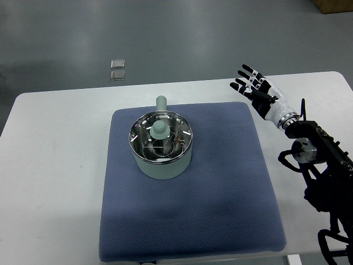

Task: Open lid and place right of pot
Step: 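Swing the right hand over the pot toward the lid's green knob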

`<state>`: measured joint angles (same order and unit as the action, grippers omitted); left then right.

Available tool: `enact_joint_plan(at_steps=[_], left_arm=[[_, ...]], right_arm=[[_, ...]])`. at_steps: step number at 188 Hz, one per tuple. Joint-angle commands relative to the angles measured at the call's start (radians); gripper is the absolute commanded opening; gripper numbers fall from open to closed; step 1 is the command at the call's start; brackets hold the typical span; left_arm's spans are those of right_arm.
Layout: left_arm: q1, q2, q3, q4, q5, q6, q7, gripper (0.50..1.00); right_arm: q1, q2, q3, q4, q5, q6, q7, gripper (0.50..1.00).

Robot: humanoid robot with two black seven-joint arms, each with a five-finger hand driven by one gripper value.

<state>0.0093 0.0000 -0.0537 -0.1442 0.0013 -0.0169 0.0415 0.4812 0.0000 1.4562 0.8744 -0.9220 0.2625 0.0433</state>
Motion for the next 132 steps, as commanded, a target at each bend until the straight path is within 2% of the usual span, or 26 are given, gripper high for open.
enact_joint_plan(at_steps=[1,55,85,132], left_arm=[[0.0,0.0,0.0,0.0,0.0,0.0,0.0,1.0],[0.0,0.0,0.0,0.0,-0.001,0.0,0.0,1.0],[0.0,0.0,0.0,0.0,0.0,0.0,0.002,1.0],[0.0,0.0,0.0,0.0,0.0,0.0,0.001,1.0]], right_arm=[[-0.001,0.0,-0.007,0.0,0.0,0.0,0.001,0.921],[0.011,0.0,-0.051,0.0,-0.001,-0.002,0.004,0.921],[0.016,-0.012,-0.138,0.0,0.003,-0.009,0.046,0.919],[0.089,-0.123,-0.272,-0.002,0.008,-0.014,0.099,0.917]])
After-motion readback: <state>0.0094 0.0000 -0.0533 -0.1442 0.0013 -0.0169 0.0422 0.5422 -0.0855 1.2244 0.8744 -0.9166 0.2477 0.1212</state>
